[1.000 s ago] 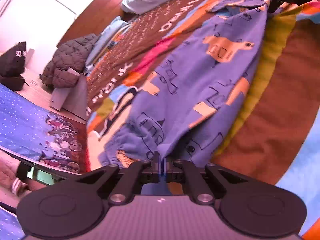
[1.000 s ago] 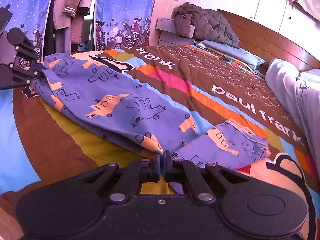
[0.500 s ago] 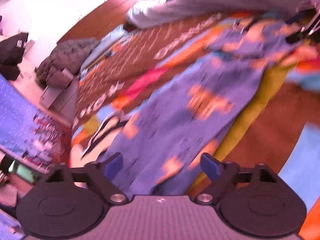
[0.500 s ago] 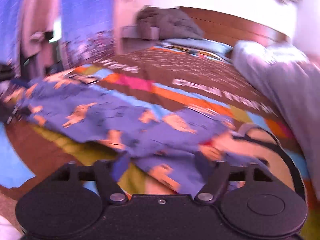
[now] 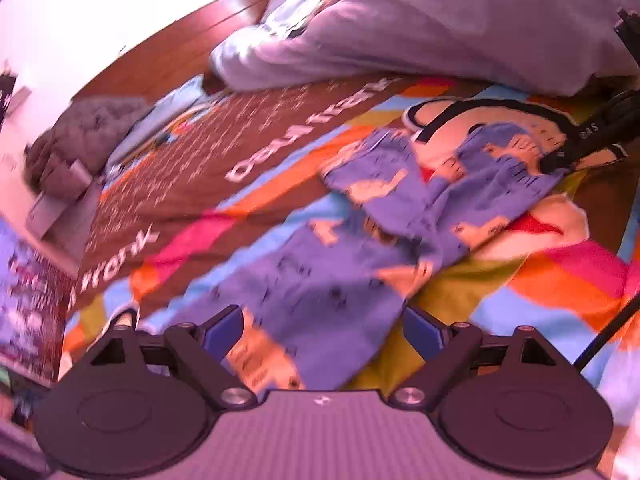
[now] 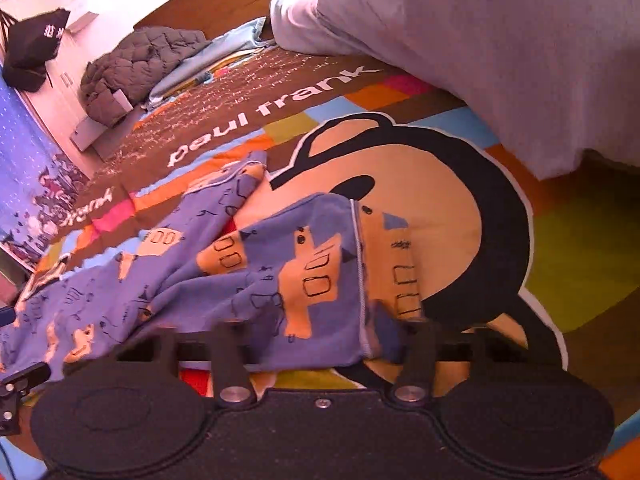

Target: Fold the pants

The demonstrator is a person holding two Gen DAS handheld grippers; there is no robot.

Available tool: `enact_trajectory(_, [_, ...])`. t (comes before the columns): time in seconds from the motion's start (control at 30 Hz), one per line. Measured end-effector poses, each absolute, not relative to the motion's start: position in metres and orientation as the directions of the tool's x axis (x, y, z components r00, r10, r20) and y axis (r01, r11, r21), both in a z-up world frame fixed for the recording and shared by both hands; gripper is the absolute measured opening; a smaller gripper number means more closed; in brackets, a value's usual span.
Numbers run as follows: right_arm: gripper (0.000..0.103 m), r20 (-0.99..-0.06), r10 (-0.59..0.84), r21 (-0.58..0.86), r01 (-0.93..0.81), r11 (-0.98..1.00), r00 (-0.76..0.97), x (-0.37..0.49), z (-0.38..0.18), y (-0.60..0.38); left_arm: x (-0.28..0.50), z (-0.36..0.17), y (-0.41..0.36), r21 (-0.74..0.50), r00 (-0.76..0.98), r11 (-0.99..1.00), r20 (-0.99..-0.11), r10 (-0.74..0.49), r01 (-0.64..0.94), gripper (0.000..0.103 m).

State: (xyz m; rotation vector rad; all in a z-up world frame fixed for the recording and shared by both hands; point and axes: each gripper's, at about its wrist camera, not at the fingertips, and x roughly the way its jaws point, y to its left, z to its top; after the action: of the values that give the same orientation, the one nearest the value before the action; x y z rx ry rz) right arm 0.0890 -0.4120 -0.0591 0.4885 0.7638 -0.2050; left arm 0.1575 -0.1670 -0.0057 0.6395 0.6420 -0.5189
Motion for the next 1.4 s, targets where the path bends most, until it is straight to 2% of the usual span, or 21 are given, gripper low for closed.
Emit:
enact_trajectory(0.13, [0.004, -0.709, 0.042, 0.398, 0.351, 0.848, 0.704, 0.085, -0.065, -0.415, 0.143, -0.010, -0.150, 0.341, 0.686, 0.752, -0.701, -0.197, 0.565, 0.091])
enact_trajectory(0.17, [0.008, -0.703, 0.041, 0.410, 0.357, 0.839, 0.710, 0.081, -0.062, -0.416, 0.139, -0.009, -0.148, 0.332, 0.684, 0.762, -0.704, -0.192, 0.556, 0.091])
enact_trajectory(0.33, [0.038, -0.667, 0.063, 0.484, 0.367, 0.795, 0.743, 0.061, -0.058, -0.424, 0.131, -0.006, -0.150, 0.331, 0.698, 0.769, -0.687, -0.201, 0.547, 0.091])
enact_trajectory(0.4, [0.064, -0.648, 0.078, 0.471, 0.318, 0.823, 0.758, 0.060, -0.053, -0.417, 0.140, -0.002, -0.159, 0.291, 0.694, 0.780, -0.679, -0.239, 0.554, 0.091])
enact_trajectory(0.43, [0.067, -0.645, 0.083, 0.453, 0.293, 0.842, 0.759, 0.062, -0.052, -0.412, 0.147, 0.001, -0.164, 0.254, 0.688, 0.791, -0.675, -0.266, 0.556, 0.091])
enact_trajectory(0.57, [0.066, -0.674, 0.001, 0.373, 0.339, 0.863, 0.739, 0.070, -0.050, -0.406, 0.182, 0.006, -0.187, 0.095, 0.663, 0.829, -0.653, -0.366, 0.552, 0.089])
enact_trajectory(0.7, [0.067, -0.704, -0.175, 0.276, 0.492, 0.825, 0.688, 0.069, -0.049, -0.412, 0.223, -0.003, -0.221, 0.020, 0.621, 0.829, -0.673, -0.401, 0.558, 0.083])
enact_trajectory(0.77, [0.068, -0.723, -0.169, 0.298, 0.522, 0.799, 0.670, 0.070, -0.056, -0.421, 0.243, -0.013, -0.237, 0.003, 0.591, 0.837, -0.710, -0.384, 0.547, 0.080])
enact_trajectory(0.8, [0.068, -0.735, -0.148, 0.314, 0.525, 0.791, 0.661, 0.072, -0.060, -0.425, 0.254, -0.019, -0.242, -0.015, 0.570, 0.851, -0.736, -0.365, 0.525, 0.075])
enact_trajectory(0.83, [0.063, -0.740, -0.141, 0.317, 0.526, 0.789, 0.658, 0.075, -0.062, -0.427, 0.261, -0.023, -0.245, -0.037, 0.548, 0.864, -0.760, -0.351, 0.502, 0.072])
enact_trajectory(0.87, [0.040, -0.737, -0.144, 0.305, 0.516, 0.800, 0.660, 0.077, -0.061, -0.426, 0.266, -0.027, -0.247, -0.062, 0.526, 0.874, -0.777, -0.345, 0.482, 0.065])
enact_trajectory(0.9, [0.025, -0.736, -0.146, 0.284, 0.498, 0.819, 0.661, 0.081, -0.060, -0.423, 0.270, -0.029, -0.246, -0.089, 0.507, 0.879, -0.788, -0.350, 0.468, 0.055])
enact_trajectory(0.93, [0.023, -0.738, -0.153, 0.265, 0.491, 0.830, 0.658, 0.083, -0.060, -0.420, 0.272, -0.030, -0.245, -0.107, 0.497, 0.882, -0.792, -0.354, 0.458, 0.051])
enact_trajectory(0.97, [0.010, -0.730, -0.155, 0.259, 0.479, 0.839, 0.666, 0.084, -0.059, -0.418, 0.272, -0.030, -0.243, -0.119, 0.492, 0.885, -0.794, -0.357, 0.450, 0.044])
enact_trajectory(1.0, [0.008, -0.709, -0.157, 0.265, 0.466, 0.844, 0.688, 0.082, -0.055, -0.418, 0.270, -0.029, -0.242, -0.124, 0.494, 0.887, -0.793, -0.358, 0.445, 0.039])
enact_trajectory(1.07, [0.008, -0.631, -0.212, 0.234, 0.443, 0.866, 0.747, 0.071, -0.038, -0.416, 0.267, -0.027, -0.240, -0.126, 0.497, 0.883, -0.786, -0.367, 0.452, 0.036])
enact_trajectory(1.17, [0.008, -0.531, -0.317, 0.103, 0.431, 0.896, 0.786, 0.056, -0.014, -0.411, 0.261, -0.025, -0.242, -0.094, 0.500, 0.875, -0.790, -0.356, 0.474, 0.036])
enact_trajectory(1.23, [0.011, -0.571, -0.327, 0.074, 0.444, 0.893, 0.753, 0.055, -0.020, -0.417, 0.258, -0.027, -0.244, -0.078, 0.492, 0.868, -0.797, -0.349, 0.490, 0.039])
enact_trajectory(1.3, [0.016, -0.698, -0.245, 0.100, 0.430, 0.897, 0.673, 0.064, -0.042, -0.427, 0.257, -0.030, -0.244, -0.077, 0.483, 0.863, -0.802, -0.351, 0.499, 0.045])
enact_trajectory(1.33, [0.021, -0.727, -0.238, 0.112, 0.453, 0.884, 0.644, 0.066, -0.050, -0.432, 0.258, -0.031, -0.243, -0.083, 0.481, 0.864, -0.802, -0.354, 0.497, 0.045])
enact_trajectory(1.4, [0.056, -0.703, -0.264, 0.130, 0.485, 0.865, 0.660, 0.061, -0.045, -0.438, 0.261, -0.033, -0.241, -0.116, 0.459, 0.865, -0.809, -0.367, 0.488, 0.045])
